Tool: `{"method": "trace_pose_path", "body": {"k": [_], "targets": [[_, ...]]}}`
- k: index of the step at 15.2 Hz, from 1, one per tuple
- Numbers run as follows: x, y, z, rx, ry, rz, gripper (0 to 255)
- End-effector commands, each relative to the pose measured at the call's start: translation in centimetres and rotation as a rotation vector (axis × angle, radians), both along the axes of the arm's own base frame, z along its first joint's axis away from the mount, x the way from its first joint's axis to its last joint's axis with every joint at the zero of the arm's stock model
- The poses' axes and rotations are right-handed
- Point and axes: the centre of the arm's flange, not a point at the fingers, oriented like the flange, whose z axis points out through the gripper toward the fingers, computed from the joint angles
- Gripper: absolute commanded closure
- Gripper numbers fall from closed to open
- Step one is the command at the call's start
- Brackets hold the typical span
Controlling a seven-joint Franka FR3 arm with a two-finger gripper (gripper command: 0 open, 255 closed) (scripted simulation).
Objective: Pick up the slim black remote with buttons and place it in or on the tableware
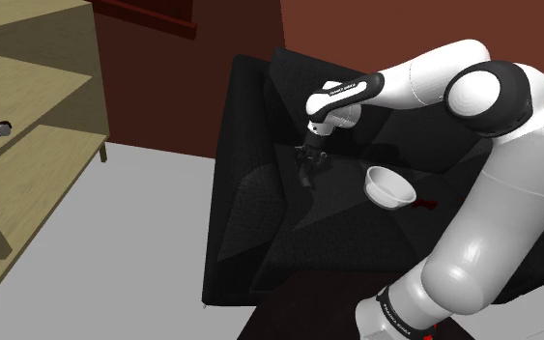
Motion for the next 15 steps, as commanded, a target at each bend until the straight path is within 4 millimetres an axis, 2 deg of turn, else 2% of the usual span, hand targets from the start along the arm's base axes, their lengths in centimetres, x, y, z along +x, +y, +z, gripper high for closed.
{"method": "trace_pose_path", "body": {"k": [1, 15], "targets": [[-0.1, 0.0, 1.1, 0.000, 0.000, 0.000, 255], [-0.1, 0.0, 8.5, 0.000, 0.000, 0.000, 255]]}}
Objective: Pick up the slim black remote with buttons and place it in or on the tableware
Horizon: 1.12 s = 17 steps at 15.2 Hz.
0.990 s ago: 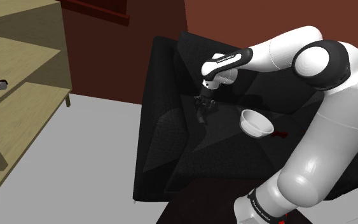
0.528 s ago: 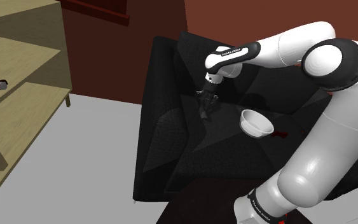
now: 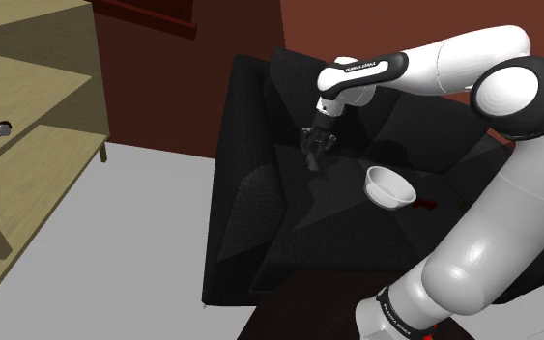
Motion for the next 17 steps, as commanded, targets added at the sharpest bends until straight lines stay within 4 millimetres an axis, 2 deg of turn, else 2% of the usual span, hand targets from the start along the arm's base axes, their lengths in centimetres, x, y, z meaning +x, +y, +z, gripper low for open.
{"method": "trace_pose_path", "body": {"k": [1, 5, 17], "targets": [[0.0, 0.0, 1.2, 0.000, 0.000, 0.000, 255], [0.0, 0.0, 2.8, 0.000, 0.000, 0.000, 255], [-9.7, -12.5, 2.3, 0.000, 0.000, 0.000, 255]]}}
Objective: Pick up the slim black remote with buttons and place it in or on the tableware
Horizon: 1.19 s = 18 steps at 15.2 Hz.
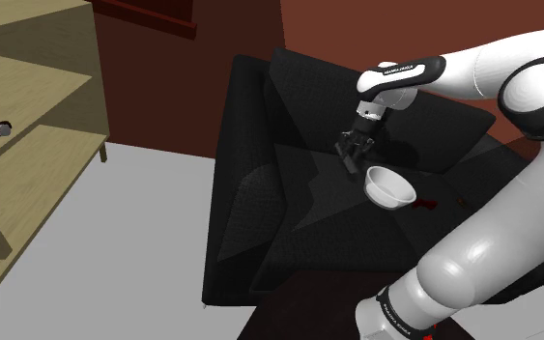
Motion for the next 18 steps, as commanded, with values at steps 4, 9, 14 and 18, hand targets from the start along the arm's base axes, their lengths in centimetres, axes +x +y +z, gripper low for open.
{"method": "trace_pose_path", "body": {"k": [4, 9, 14, 18], "targets": [[-3.9, -5.1, -0.3, 0.000, 0.000, 0.002, 255], [-8.0, -10.3, -0.5, 0.000, 0.000, 0.002, 255], [-12.1, -15.5, -0.7, 0.000, 0.000, 0.002, 255], [-15.3, -19.6, -0.8, 0.000, 0.000, 0.002, 255]]}}
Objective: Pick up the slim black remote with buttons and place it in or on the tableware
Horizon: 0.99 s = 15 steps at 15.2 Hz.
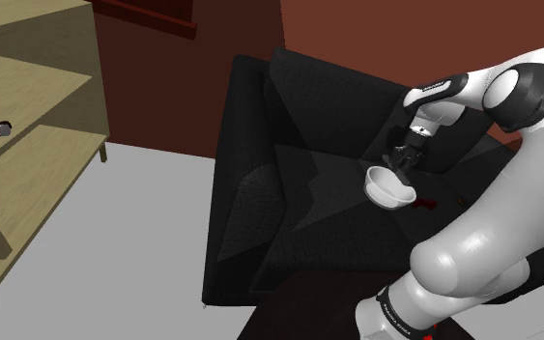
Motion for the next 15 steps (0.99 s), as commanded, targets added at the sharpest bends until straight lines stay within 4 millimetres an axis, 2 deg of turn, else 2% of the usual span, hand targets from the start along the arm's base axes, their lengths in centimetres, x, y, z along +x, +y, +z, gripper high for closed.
{"method": "trace_pose_path", "body": {"k": [1, 11, 15], "targets": [[-1.6, -1.8, -0.2, 0.000, 0.000, 0.002, 255], [-1.6, -1.8, -5.9, 0.000, 0.000, 0.002, 255], [-1.6, -1.8, -5.9, 0.000, 0.000, 0.002, 255]]}}
